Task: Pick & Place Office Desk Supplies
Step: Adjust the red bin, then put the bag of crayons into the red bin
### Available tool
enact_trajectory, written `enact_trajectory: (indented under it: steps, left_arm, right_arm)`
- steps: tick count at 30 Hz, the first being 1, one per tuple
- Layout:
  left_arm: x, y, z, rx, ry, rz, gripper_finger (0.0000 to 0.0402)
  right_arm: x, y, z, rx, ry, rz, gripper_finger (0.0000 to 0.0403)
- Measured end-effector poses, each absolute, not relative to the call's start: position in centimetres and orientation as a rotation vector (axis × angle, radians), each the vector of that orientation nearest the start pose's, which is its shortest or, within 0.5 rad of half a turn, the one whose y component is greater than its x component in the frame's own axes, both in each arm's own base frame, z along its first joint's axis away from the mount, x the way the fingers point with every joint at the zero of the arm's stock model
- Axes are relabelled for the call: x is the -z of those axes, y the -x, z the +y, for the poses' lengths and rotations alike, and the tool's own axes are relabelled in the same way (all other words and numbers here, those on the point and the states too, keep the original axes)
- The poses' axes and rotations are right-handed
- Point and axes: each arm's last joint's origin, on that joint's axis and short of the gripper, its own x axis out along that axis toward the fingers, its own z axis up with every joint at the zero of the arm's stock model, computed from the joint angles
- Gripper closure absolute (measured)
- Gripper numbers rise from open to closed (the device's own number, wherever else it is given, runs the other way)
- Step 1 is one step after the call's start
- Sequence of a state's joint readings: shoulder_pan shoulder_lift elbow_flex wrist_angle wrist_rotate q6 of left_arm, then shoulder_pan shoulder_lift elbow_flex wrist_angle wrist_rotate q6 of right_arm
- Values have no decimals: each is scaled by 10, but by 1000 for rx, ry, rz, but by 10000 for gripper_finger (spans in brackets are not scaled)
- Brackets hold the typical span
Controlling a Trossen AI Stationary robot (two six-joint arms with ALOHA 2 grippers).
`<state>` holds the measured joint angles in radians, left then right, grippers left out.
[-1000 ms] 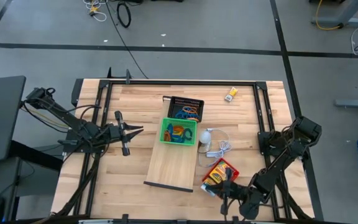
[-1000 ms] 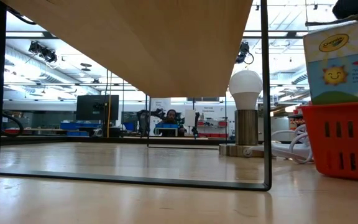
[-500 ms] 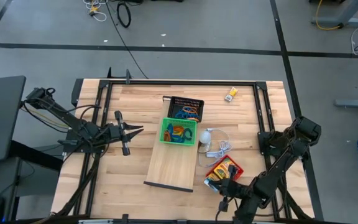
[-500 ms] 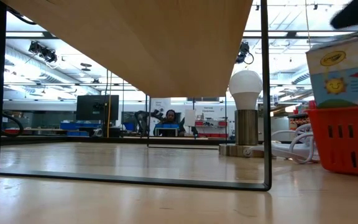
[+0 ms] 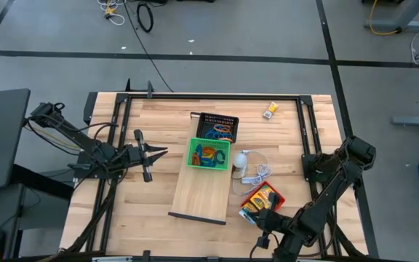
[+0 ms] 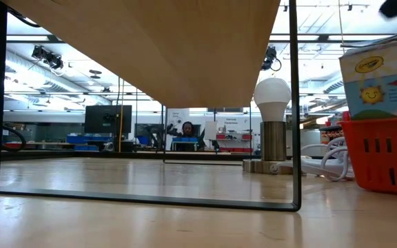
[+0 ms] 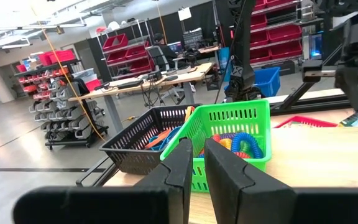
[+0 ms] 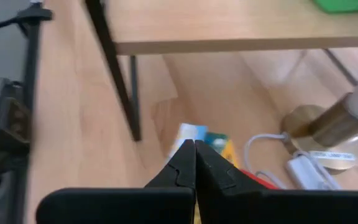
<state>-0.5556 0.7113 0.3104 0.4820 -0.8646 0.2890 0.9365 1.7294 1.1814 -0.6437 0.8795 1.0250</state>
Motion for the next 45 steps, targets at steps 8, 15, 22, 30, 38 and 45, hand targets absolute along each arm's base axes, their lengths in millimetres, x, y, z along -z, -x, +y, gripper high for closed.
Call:
enact_trajectory:
  steps: [8,15,22,30,38,45]
  left_arm:
    - [-242,-144,-63,-315,-234,-17,351]
    - [-243,-143,-63,-315,-234,-17,351]
    - [-243,-143,-63,-315,-236,-16,351]
    - [-242,-144,-63,-315,-249,-14,351]
    - [-242,-144,-63,-315,-252,-14,351]
    - [-242,-144,-63,-315,-252,-13,351]
  right_arm:
    - [-211,-217,260,243,-94,727,403]
    - [-209,-217,250,302,-121,801,403]
    - [-207,-216,242,359,-111,843,403]
    - [-205,-211,235,435,-121,872,403]
    - [-214,-205,228,541,-129,916,403]
    - [-219,-200,224,620,-149,956,403]
